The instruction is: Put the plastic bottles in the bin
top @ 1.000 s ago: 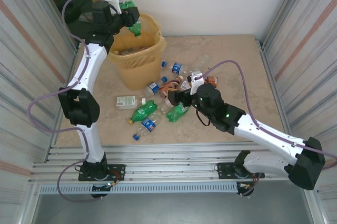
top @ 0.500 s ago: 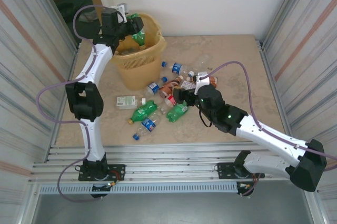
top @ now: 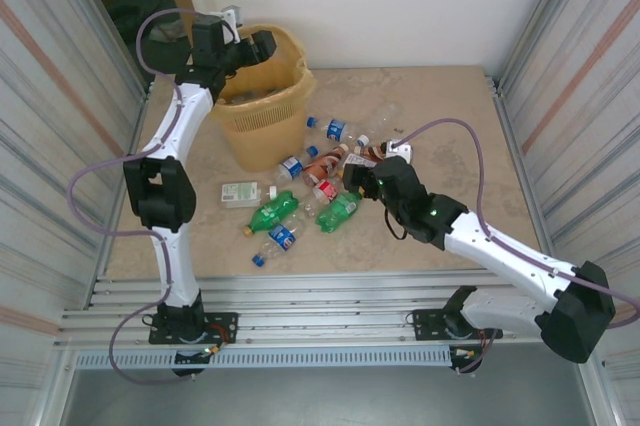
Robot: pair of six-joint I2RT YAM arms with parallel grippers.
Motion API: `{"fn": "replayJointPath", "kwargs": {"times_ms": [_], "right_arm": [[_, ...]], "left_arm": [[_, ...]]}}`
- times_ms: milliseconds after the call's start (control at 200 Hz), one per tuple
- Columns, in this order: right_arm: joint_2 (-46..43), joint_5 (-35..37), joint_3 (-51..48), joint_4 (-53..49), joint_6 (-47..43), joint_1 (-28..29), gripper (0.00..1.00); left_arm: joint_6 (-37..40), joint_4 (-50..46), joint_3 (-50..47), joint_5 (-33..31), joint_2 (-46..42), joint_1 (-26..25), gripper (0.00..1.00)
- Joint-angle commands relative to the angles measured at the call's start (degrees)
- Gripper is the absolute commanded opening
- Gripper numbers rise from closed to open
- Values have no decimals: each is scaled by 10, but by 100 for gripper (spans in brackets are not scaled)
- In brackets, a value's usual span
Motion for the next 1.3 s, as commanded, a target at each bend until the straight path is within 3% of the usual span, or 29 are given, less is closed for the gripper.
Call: {"fn": "replayJointPath", "kwargs": {"times_ms": [0, 496, 716, 1032, 1292], "right_arm": [[23, 23, 27, -47, 58, -4, 98], [183, -71, 76, -113, 228, -1, 98], [230, -112, 86, -113, 256, 3, 98], [269, -169, 74, -86, 275, 4, 98], [291, -193, 72, -82, 279, 7, 100]], "left_arm": [[23, -2, 8, -18, -53, -1, 80], [43, 52, -157, -21, -232, -1, 90], [48, 79, -284, -24, -345, -2, 99], [37, 104, -481, -57, -515, -19, 99], [-1, 108, -594, -80, -600, -27, 99]]}}
